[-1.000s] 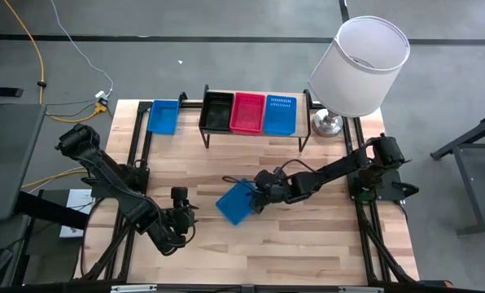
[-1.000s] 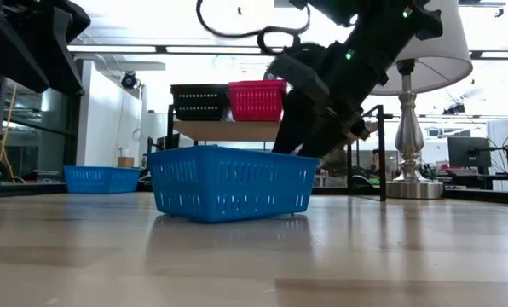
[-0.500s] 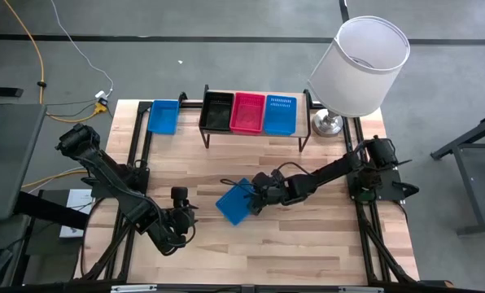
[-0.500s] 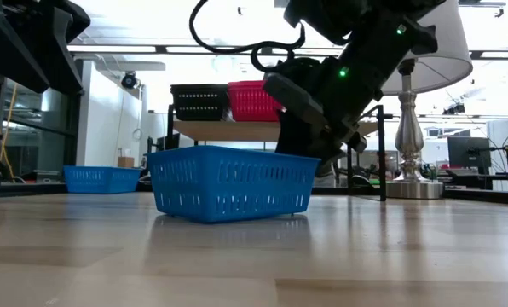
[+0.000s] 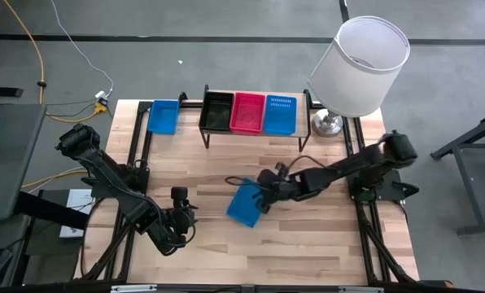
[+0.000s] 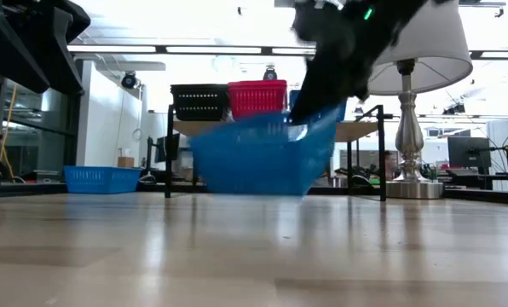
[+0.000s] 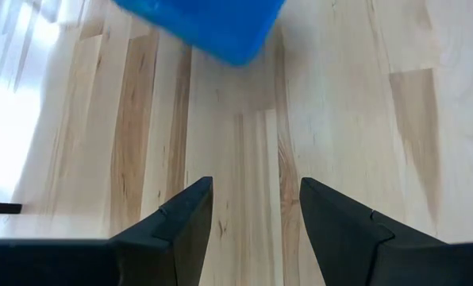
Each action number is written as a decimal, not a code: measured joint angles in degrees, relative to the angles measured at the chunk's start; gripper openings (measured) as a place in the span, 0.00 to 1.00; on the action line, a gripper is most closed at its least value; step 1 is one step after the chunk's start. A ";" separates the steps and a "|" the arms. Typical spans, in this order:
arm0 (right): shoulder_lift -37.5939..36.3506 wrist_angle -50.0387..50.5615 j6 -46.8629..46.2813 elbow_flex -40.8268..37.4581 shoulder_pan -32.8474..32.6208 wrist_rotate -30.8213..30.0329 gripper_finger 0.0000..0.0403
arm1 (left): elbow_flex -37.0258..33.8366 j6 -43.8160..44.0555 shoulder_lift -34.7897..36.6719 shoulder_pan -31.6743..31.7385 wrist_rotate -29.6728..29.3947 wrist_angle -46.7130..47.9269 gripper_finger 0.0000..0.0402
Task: Stack baskets on shelf by color
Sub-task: Stack the bottom blue bin on top of the blue bin on the shelf
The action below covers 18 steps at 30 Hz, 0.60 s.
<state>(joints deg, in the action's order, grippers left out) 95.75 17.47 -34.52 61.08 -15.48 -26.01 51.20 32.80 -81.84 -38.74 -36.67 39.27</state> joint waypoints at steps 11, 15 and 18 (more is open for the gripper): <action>-17.49 6.55 33.21 4.45 -1.82 -10.92 0.00 | 0.00 -2.46 0.00 0.04 -0.12 -0.07 0.45; -17.89 10.04 50.67 14.22 -0.39 -18.73 0.00 | 0.00 -2.57 0.00 0.15 -0.22 -0.11 0.45; -16.95 14.38 59.99 22.35 2.44 -20.47 0.00 | 0.00 -2.56 0.00 0.15 -0.39 -0.11 0.45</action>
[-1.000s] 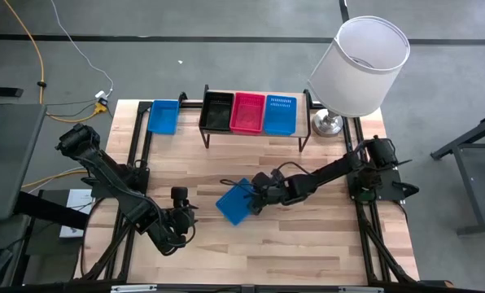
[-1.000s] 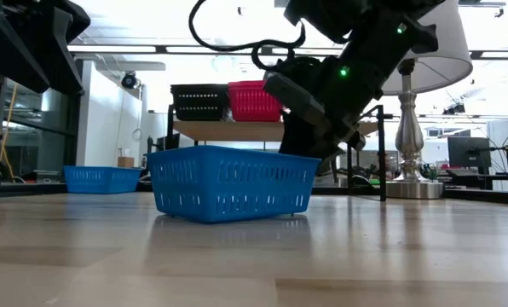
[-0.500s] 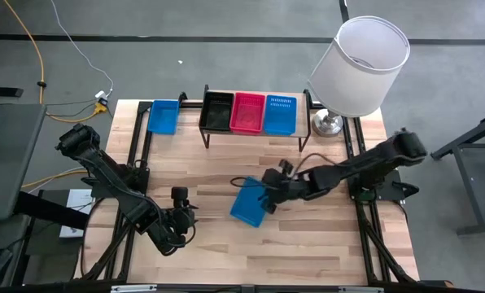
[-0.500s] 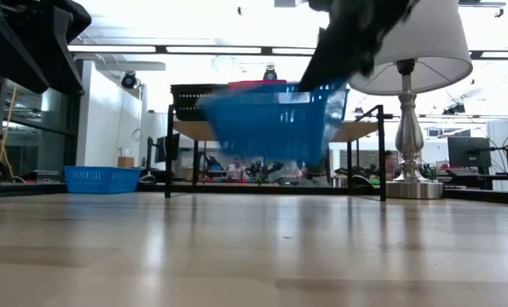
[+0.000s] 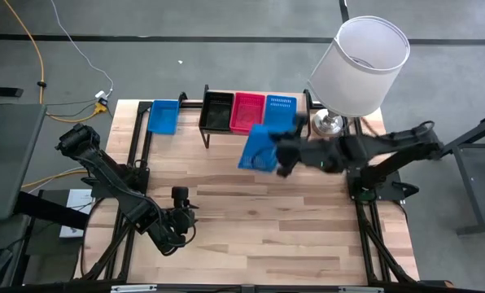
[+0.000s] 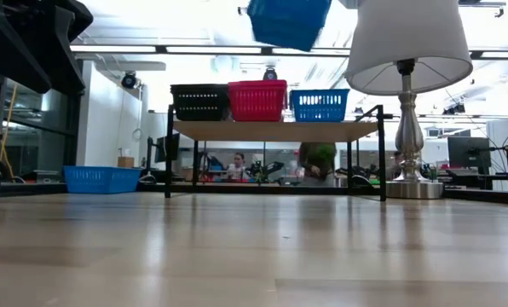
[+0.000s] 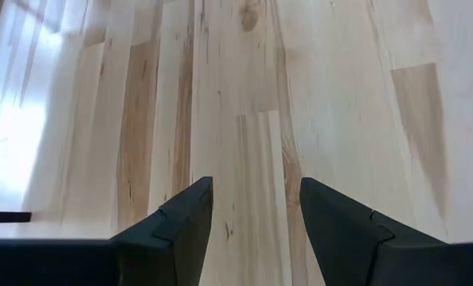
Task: Stack baskets on shelf by color
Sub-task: Stack the bottom blue bin on top of the blue bin on the shelf
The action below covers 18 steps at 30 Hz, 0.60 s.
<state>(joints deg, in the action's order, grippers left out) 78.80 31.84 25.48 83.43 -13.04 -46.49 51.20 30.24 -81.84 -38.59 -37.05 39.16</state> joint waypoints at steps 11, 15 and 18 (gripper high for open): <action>2.72 18.27 8.86 12.24 15.55 7.24 0.00 | 0.00 0.11 0.00 -0.02 -0.05 -0.23 0.45; 2.74 21.91 9.52 12.24 19.38 10.28 0.00 | 0.00 0.11 0.00 -0.02 -0.07 -0.31 0.45; 2.74 21.35 10.48 12.24 21.27 12.73 0.00 | 0.00 0.02 0.00 -0.02 -0.67 -0.43 0.45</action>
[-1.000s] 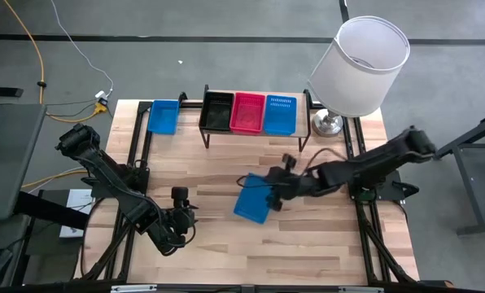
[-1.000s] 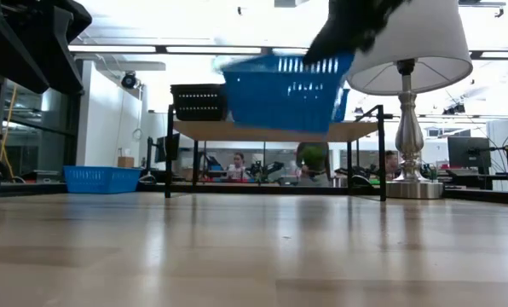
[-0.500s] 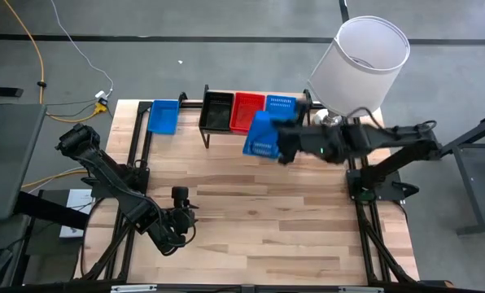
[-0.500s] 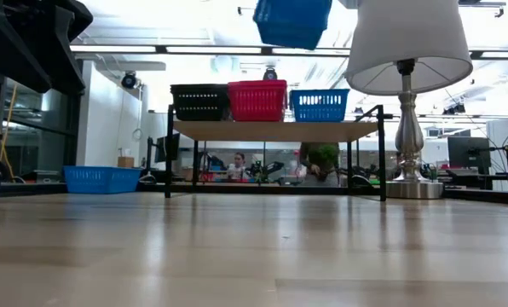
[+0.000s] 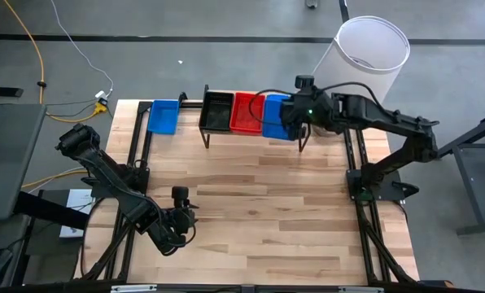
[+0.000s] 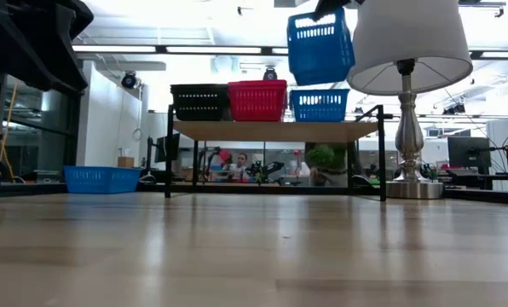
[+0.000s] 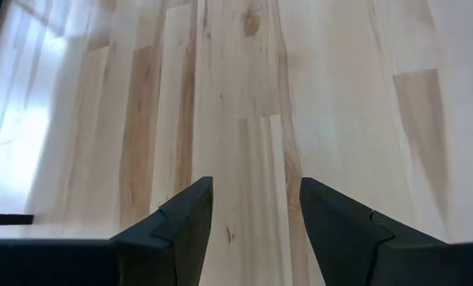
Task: Stack baskets on shelf by color
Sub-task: Stack the bottom blue bin on top of the blue bin on the shelf
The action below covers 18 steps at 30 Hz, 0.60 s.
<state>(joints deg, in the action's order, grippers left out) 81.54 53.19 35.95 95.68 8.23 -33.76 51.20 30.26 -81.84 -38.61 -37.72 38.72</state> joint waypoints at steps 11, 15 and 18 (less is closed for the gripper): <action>0.00 -0.59 1.59 0.00 4.87 7.85 0.00 | 0.00 -2.10 0.00 0.02 -1.53 -0.14 0.45; 0.00 -0.40 1.56 -0.02 5.78 10.08 0.00 | 0.00 -1.94 0.00 0.00 -1.53 -0.14 0.45; 0.00 0.28 1.56 -0.02 6.59 10.03 0.00 | 0.00 -1.51 0.00 -0.04 -1.50 -0.14 0.45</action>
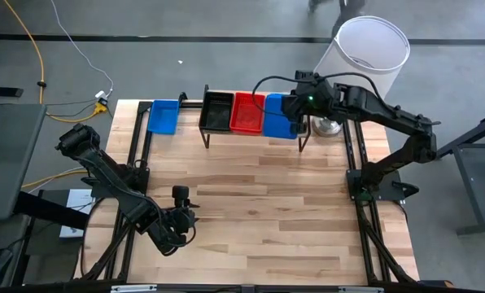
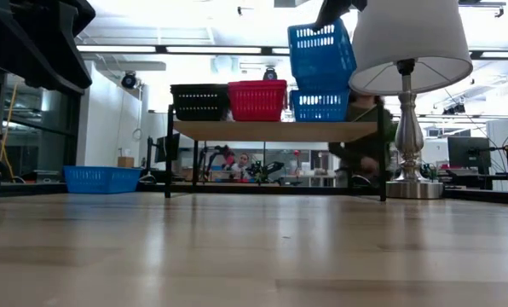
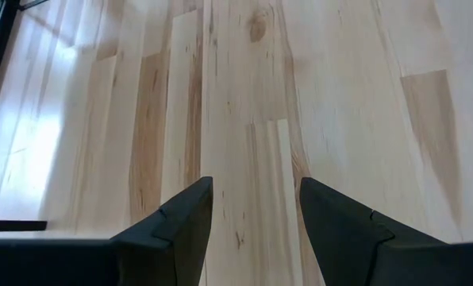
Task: Stack baskets on shelf by color
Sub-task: Stack the bottom blue bin on top of the blue bin on the shelf
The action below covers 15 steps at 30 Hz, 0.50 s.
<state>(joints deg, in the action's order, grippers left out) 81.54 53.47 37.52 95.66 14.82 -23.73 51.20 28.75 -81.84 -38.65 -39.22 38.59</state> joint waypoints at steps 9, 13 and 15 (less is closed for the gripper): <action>0.13 -0.94 0.07 -3.15 2.98 2.79 0.00 | 0.01 0.07 0.00 0.00 0.17 -1.11 0.45; 0.28 -1.55 1.17 -4.44 3.80 2.83 0.00 | 0.01 0.10 0.00 0.00 0.18 -1.11 0.45; 0.26 -2.24 1.38 -4.64 3.95 3.19 0.00 | 0.00 0.05 0.00 0.00 0.18 -1.12 0.45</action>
<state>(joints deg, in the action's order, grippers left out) 81.80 51.23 38.90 91.02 18.76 -20.53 51.20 28.80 -81.84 -38.65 -39.05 37.47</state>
